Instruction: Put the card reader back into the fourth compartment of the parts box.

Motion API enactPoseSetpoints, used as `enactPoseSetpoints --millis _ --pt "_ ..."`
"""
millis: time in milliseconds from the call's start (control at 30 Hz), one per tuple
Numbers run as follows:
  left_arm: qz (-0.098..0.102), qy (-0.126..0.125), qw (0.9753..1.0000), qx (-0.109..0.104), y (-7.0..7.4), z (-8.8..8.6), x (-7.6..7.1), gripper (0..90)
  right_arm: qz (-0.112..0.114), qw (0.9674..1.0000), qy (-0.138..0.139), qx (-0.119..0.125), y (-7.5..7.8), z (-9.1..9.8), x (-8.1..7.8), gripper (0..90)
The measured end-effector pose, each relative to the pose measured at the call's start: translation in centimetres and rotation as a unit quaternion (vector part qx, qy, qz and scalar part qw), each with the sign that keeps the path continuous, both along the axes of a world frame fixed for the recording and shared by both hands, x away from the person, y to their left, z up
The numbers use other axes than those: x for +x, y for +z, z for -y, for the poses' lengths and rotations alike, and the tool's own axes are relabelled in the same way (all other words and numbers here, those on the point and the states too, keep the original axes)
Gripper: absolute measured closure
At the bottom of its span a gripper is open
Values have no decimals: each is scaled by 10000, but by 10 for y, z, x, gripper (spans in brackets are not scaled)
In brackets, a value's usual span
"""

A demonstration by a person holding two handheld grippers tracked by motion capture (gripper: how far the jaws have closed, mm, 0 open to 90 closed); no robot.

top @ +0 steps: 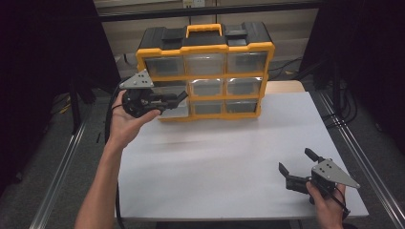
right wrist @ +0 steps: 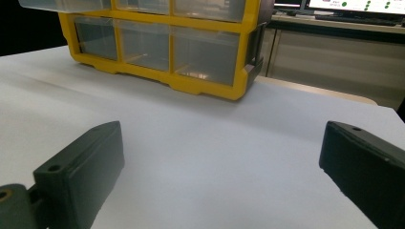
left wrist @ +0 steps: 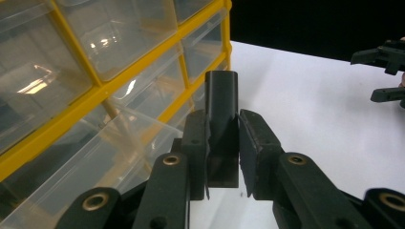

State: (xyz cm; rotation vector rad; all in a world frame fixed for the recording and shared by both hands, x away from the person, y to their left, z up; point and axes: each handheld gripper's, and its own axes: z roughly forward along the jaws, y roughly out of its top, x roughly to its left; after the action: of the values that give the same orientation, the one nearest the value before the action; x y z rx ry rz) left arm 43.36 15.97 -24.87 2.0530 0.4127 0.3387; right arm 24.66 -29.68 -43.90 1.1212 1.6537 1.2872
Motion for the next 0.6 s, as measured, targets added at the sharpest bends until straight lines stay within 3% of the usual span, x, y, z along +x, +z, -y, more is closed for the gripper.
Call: enactPoseSetpoints --millis 600 --pt "-58 270 9993 272 8 -15 15 738 9 10000 -22 -4 0 0 0 15"
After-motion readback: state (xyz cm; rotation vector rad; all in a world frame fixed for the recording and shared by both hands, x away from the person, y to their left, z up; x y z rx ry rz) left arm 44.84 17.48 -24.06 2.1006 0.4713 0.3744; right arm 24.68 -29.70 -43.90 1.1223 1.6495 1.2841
